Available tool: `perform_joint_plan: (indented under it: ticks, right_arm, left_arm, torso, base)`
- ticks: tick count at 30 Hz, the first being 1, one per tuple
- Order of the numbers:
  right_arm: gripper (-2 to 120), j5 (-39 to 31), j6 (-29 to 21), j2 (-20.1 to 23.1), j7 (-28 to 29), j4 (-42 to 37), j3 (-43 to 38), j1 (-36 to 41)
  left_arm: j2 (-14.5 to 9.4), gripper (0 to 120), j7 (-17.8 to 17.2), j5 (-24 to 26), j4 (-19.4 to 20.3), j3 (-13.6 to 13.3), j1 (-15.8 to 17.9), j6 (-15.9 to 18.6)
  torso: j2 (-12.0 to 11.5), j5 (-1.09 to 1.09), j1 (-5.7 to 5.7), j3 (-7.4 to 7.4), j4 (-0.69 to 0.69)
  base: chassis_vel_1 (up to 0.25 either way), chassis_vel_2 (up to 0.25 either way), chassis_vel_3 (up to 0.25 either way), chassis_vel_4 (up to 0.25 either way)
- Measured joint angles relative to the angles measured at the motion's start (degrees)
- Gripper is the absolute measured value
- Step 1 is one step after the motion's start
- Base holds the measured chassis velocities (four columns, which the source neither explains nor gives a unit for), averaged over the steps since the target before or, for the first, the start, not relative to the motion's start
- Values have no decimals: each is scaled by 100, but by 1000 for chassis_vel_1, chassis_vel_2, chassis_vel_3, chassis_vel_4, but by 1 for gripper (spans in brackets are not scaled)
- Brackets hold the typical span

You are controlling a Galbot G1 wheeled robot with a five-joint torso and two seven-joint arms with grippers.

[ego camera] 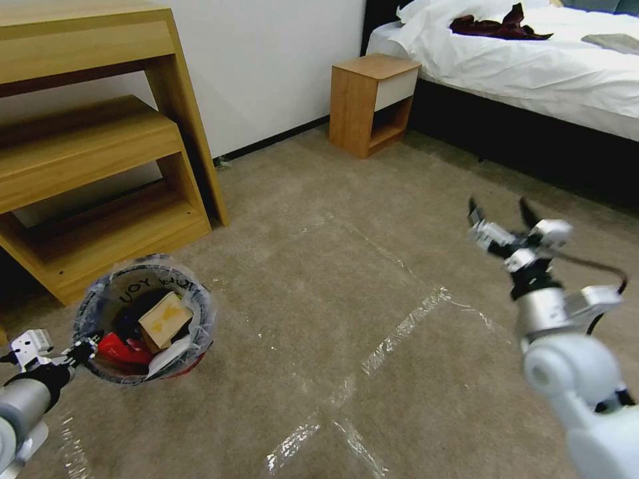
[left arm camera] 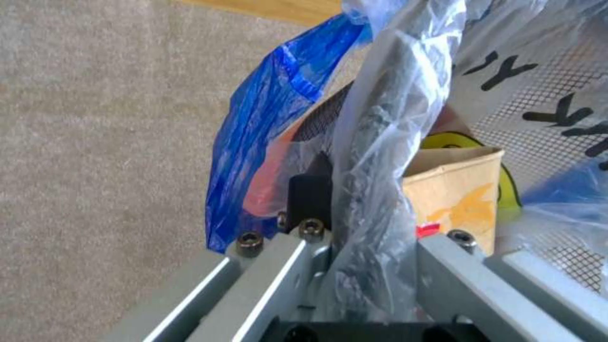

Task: Pick up the trash bin and place the garbage on the floor into it.

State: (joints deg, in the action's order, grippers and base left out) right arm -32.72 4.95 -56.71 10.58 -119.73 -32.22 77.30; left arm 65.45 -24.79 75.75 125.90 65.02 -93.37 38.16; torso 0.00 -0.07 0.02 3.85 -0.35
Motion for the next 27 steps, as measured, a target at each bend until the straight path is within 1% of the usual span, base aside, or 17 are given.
perform_joint_plan:
  ticks: [1, 4, 6, 8, 9, 11, 13, 16, 20, 27]
  right_arm:
    - [100, 0, 0, 0, 0, 0, 0, 0]
    - [100, 118, 146, -92, -37, -101, -138, 341]
    - [100, 153, 218, -109, -62, -95, -187, 378]
    - [100, 180, 450, -147, -240, 17, -269, 396]
    - [100, 180, 450, -147, -240, 17, -269, 396]
    - [100, 178, 709, -214, -506, 123, -339, 433]
    - [100, 191, 755, -250, -568, 152, -354, 465]
    - [100, 394, 988, -447, -711, 335, -375, 550]
    - [100, 463, 1025, -574, -736, 359, -401, 601]
    - [100, 505, 1026, -644, -736, 359, -427, 607]
  left_arm:
    - [0, 0, 0, 0, 0, 0, 0, 0]
    - [41, 0, 54, -83, 76, 11, -29, -13]
    - [54, 0, 77, -138, 81, 5, -29, -21]
    - [80, 0, 121, -223, 92, -39, -29, -37]
    - [80, 0, 121, -223, 92, -39, -29, -37]
    - [106, 0, 170, -320, 94, -93, -16, -45]
    - [109, 0, 186, -354, 94, -108, -10, -49]
    - [117, 0, 243, -447, 109, -139, -8, -62]
    - [110, 0, 252, -473, 115, -130, -32, -66]
    - [79, 0, 252, -465, 122, -116, -34, -66]
  torso:
    - [0, 0, 0, 0, 0]
    - [-1, -1, 0, 0, -1]
    - [0, -1, 0, 0, -1]
    - [0, -1, 0, 0, 0]
    - [0, -1, 0, 0, 0]
    - [0, -2, 0, 0, 1]
    - [0, -1, 0, 0, 1]
    - [-1, 0, 0, 0, -1]
    - [0, -1, 1, 0, 0]
    - [0, 0, 1, 0, 0]
  base:
    - [0, 0, 0, 0]
    - [0, 0, 0, 0]
    - [0, 0, 0, 0]
    - [0, 0, 0, 0]
    - [0, 0, 0, 0]
    - [0, 0, 0, 0]
    - [0, 0, 0, 0]
    - [0, 0, 0, 0]
    - [0, 0, 0, 0]
    - [0, 0, 0, 0]
